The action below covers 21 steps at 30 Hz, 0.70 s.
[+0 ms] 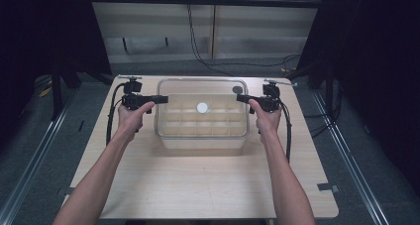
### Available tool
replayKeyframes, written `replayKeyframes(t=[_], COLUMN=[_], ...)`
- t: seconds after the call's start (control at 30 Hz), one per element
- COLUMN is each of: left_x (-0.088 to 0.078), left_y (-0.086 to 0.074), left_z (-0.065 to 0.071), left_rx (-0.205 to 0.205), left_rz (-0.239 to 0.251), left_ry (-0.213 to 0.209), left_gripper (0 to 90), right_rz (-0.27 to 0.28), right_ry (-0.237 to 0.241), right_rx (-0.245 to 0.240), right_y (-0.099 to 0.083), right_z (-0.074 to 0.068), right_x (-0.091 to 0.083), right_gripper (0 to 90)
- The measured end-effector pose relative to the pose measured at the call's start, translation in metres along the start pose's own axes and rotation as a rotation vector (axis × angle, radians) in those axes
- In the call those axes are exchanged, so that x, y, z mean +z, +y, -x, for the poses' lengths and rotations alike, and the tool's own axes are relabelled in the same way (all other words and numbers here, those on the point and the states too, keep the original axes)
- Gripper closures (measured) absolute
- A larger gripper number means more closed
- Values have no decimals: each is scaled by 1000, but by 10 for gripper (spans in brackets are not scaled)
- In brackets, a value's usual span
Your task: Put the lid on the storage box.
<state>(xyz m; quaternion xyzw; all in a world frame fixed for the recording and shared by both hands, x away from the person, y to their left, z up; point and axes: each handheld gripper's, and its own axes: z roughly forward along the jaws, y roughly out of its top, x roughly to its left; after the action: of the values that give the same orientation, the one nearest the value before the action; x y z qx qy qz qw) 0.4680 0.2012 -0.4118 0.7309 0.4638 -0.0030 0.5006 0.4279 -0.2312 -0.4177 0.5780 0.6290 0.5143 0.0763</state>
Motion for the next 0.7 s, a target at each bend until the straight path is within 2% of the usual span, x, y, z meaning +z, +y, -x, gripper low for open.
replayKeyframes(t=[0.1,0.37,0.57,0.6,0.63,0.7], left_x=[5,10,15,15,16,16], left_y=[0,-2,-7,-8,-8,-8], left_z=[1,-3,-9,-10,-10,-10], left_rx=[10,6,-25,-16,-24,-5], left_rz=[-27,-39,-47,-55,-49,-63], left_ry=[31,39,39,41,44,56], left_gripper=[571,563,559,558,558,555], right_rz=[-7,-18,-41,-43,-46,-56], right_ry=[-9,-31,-75,-80,-82,-95], right_rx=[8,10,-13,-17,-16,-21], right_y=[0,-4,-7,-8,-8,-9], right_z=[3,6,5,6,6,6], right_x=[1,6,13,14,15,17], right_gripper=[578,553,511,506,499,474])
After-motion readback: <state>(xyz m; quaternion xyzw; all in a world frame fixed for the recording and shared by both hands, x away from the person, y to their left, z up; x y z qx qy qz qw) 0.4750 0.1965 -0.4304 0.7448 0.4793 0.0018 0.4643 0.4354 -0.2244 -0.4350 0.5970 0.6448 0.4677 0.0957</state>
